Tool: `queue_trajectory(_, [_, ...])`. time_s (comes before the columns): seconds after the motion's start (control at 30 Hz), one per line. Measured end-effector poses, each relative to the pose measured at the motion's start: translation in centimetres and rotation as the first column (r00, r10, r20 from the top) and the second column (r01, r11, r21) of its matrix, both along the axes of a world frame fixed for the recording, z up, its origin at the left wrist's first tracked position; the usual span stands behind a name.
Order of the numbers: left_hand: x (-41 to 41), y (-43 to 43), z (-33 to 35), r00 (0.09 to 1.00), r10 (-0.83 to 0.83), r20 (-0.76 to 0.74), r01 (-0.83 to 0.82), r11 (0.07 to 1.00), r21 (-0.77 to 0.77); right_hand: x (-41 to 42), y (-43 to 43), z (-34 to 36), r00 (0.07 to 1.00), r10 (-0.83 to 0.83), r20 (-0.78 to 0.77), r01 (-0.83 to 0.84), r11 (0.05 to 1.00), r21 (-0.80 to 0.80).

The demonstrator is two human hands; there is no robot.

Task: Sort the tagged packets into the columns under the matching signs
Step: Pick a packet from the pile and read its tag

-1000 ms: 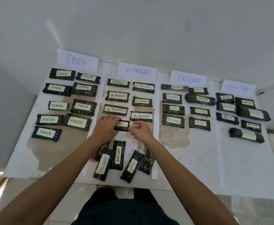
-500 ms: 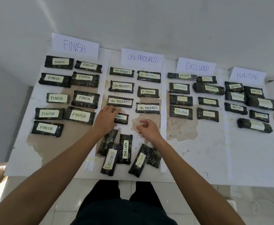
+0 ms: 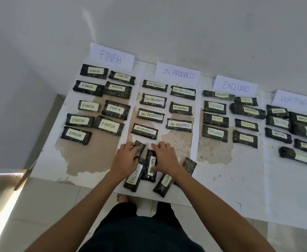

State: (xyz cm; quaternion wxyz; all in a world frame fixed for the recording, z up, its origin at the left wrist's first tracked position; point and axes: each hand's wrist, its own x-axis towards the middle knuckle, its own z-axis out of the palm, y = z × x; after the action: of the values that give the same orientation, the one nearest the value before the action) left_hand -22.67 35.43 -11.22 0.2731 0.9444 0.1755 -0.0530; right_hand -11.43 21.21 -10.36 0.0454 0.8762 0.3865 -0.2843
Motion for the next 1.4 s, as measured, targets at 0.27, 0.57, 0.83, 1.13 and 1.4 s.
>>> queue_trajectory(0.27, [-1.5,-1.3,0.5,0.998,0.055,0.035,-0.052,0.995,-0.086,0.5,-0.4,0.0,0.955,-0.239,-0.178,0.259,0.960,0.102])
queue_trajectory(0.57, [-2.0,-2.2,1.1,0.996,0.084,0.040,-0.078,0.988,-0.131,-0.6,-0.1,0.0,0.992,-0.125,-0.030,0.125,0.992,-0.007])
queue_trajectory(0.83, [-1.8,-2.0,3.2,0.980,0.193,-0.046,-0.195,0.893,-0.407,0.2,-1.6,1.9,0.673,-0.418,-0.610,0.659,0.713,0.238])
queue_trajectory(1.13, [0.6,-4.1,6.0,0.937,0.307,-0.166,-0.334,0.647,-0.685,0.2,-3.1,5.6,0.633,-0.337,-0.697,0.703,0.628,0.335])
queue_trajectory(1.4, [1.7,-6.5,8.0,0.865,0.452,-0.218,-0.418,0.408,-0.811,-1.0,-6.2,7.7,0.918,-0.267,-0.293,0.374,0.828,0.417])
